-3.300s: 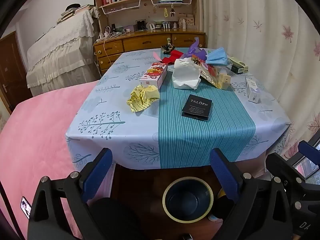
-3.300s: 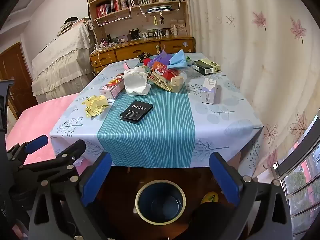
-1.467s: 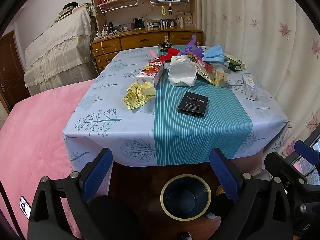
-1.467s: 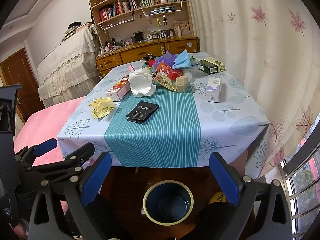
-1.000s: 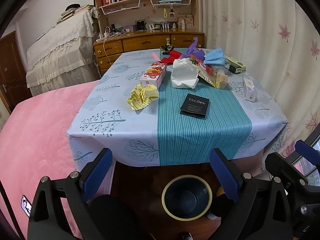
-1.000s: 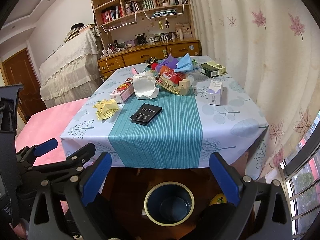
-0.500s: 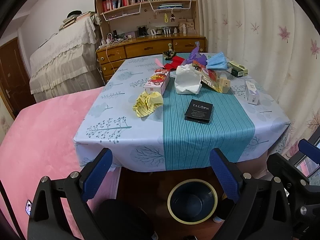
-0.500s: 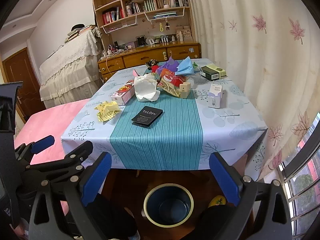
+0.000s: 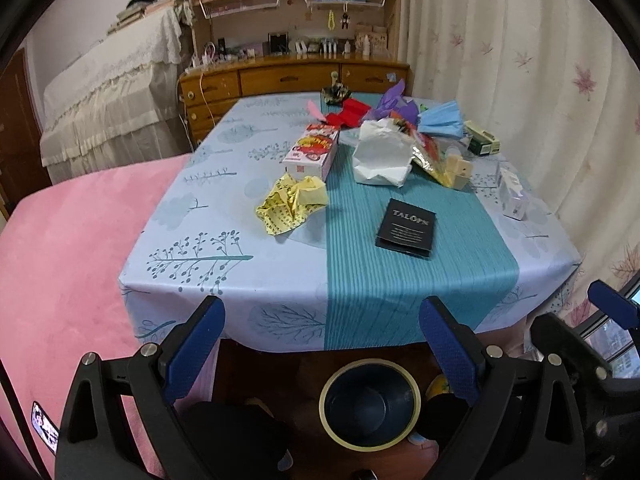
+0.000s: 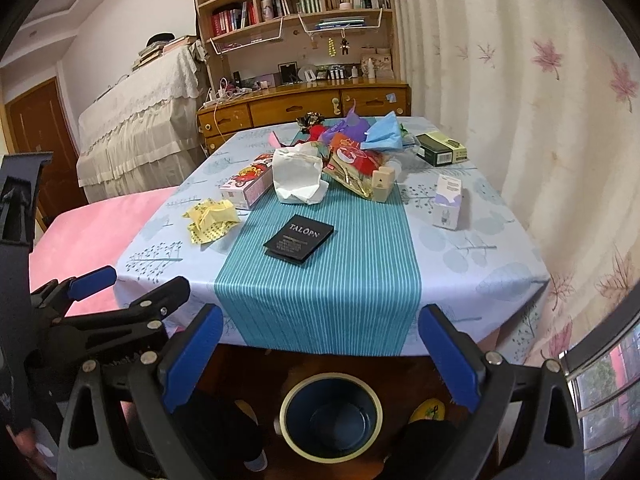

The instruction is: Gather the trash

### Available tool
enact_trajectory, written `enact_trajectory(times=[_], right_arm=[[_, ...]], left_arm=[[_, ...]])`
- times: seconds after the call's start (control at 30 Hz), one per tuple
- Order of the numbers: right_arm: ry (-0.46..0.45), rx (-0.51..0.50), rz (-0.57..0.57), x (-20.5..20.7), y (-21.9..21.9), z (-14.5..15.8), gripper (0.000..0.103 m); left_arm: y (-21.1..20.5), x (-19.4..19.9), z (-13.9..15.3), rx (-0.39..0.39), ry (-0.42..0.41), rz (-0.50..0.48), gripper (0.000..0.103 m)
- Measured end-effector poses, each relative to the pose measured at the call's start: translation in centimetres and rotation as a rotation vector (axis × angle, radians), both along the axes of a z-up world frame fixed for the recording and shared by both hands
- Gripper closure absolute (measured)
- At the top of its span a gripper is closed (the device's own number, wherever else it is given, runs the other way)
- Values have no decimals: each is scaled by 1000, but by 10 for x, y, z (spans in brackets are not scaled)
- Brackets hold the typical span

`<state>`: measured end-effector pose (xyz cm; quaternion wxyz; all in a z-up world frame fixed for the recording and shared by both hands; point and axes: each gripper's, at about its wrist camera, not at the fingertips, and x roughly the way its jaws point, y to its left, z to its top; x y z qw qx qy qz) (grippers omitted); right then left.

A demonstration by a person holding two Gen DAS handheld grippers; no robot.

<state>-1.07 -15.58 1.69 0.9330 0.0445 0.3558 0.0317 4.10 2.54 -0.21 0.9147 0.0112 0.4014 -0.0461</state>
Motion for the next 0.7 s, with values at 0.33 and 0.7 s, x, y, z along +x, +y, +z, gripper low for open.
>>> enact_trajectory(times=[0.33,0.7], right_arm=[[94,91,0,84,-3,-16,4],[296,163,-42,170,11,-65,4]], left_arm=[[46,84,-3,-27,127,-31,6],[49,167,-26,-59,232,-86,6]])
